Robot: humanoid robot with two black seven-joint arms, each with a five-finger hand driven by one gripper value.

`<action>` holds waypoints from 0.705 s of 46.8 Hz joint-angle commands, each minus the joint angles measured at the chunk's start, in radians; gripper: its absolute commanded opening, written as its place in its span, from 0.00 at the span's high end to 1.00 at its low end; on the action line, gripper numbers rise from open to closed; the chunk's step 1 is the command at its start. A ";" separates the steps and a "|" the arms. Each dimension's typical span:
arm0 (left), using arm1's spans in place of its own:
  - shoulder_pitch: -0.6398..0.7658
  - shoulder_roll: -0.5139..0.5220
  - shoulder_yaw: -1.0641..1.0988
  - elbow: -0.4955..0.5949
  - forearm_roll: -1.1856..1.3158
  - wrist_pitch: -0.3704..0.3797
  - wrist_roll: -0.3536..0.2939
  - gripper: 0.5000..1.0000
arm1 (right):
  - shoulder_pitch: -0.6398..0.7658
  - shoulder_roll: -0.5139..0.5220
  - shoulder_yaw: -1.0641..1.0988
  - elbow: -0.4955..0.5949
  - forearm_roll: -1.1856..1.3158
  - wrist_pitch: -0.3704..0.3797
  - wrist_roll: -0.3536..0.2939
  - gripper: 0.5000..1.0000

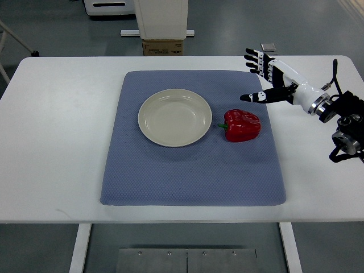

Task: Place red pepper on plate with right hand
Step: 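Reach the right hand down over the red bell pepper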

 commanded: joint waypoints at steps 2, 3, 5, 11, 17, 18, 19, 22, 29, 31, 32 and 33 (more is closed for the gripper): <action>0.000 0.000 0.000 0.000 0.000 0.000 0.000 0.00 | 0.001 -0.033 -0.033 0.058 -0.037 0.001 0.017 0.01; 0.000 0.000 0.000 0.000 0.000 0.000 0.000 0.00 | 0.001 -0.034 -0.039 0.064 -0.046 0.001 0.022 0.01; 0.000 0.000 0.000 0.000 0.000 0.000 0.000 0.00 | 0.001 -0.034 -0.045 0.070 -0.069 0.000 0.026 0.01; 0.000 0.000 0.000 0.000 0.000 0.000 0.000 0.00 | -0.003 -0.034 -0.059 0.070 -0.133 -0.005 0.037 0.01; 0.000 0.000 0.000 0.000 0.000 0.000 0.000 0.00 | 0.004 -0.033 -0.109 0.066 -0.150 -0.017 0.040 0.02; 0.000 0.000 0.000 0.000 0.000 0.000 0.002 0.00 | 0.008 -0.033 -0.117 0.066 -0.150 -0.023 0.040 0.03; 0.000 0.000 0.000 0.000 0.000 0.000 0.000 0.00 | 0.008 -0.033 -0.126 0.064 -0.150 -0.031 0.040 0.03; 0.000 0.000 0.000 0.000 0.000 0.000 0.000 0.00 | 0.009 -0.030 -0.159 0.062 -0.152 -0.068 0.040 0.03; 0.000 0.000 0.000 0.000 0.000 0.000 0.000 0.00 | 0.015 -0.024 -0.220 0.050 -0.155 -0.149 0.040 0.03; 0.000 0.000 0.000 0.000 0.000 0.000 0.000 0.00 | 0.018 -0.022 -0.228 0.046 -0.155 -0.152 0.040 0.03; 0.000 0.000 0.000 0.000 0.000 0.000 0.000 0.00 | 0.018 -0.024 -0.231 0.046 -0.155 -0.152 0.040 0.03; 0.000 0.000 0.000 0.000 0.000 0.000 0.000 0.00 | 0.018 -0.024 -0.234 0.044 -0.156 -0.152 0.040 0.03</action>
